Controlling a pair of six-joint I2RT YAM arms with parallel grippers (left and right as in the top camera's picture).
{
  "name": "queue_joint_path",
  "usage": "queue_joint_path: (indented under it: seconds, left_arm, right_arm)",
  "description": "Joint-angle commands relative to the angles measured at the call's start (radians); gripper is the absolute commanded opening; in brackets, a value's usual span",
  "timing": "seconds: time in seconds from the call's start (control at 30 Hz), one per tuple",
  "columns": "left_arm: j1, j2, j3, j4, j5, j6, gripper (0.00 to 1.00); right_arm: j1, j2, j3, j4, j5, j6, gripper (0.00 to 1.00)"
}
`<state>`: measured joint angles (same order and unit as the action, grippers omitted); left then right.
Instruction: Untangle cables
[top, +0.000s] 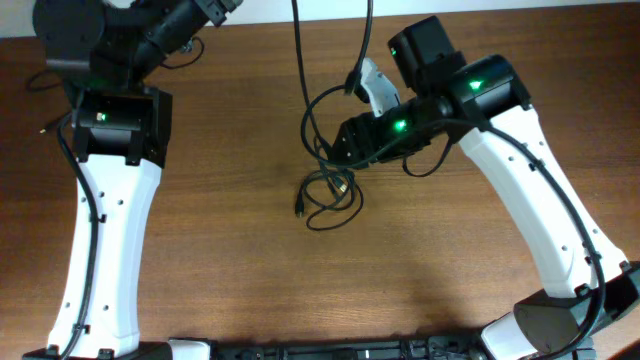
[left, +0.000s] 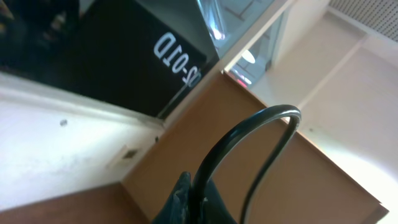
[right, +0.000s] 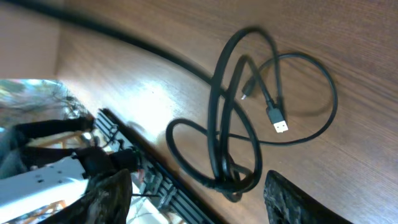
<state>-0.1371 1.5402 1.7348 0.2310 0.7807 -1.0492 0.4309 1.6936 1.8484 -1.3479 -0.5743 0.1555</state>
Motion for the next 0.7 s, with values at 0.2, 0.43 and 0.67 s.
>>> queue_joint_path:
  seconds: [0.2,0.43,0.67]
  left_arm:
    - [0.005,-0.014,0.007,0.096,-0.063,0.026,0.00]
    - [0.254,-0.014,0.007,-0.510,-0.146,0.093,0.00]
    - [0.378,-0.013,0.007,-1.036,-0.957,0.364,0.00]
  right_arm:
    - [0.095,0.126,0.002,0.042,0.270,0.143,0.04]
    - [-0.021,0.087,0.003,-0.107,0.631,0.385,0.04]
    - [-0.344,-0.143,0.056,-0.110,0.674,0.461,0.04]
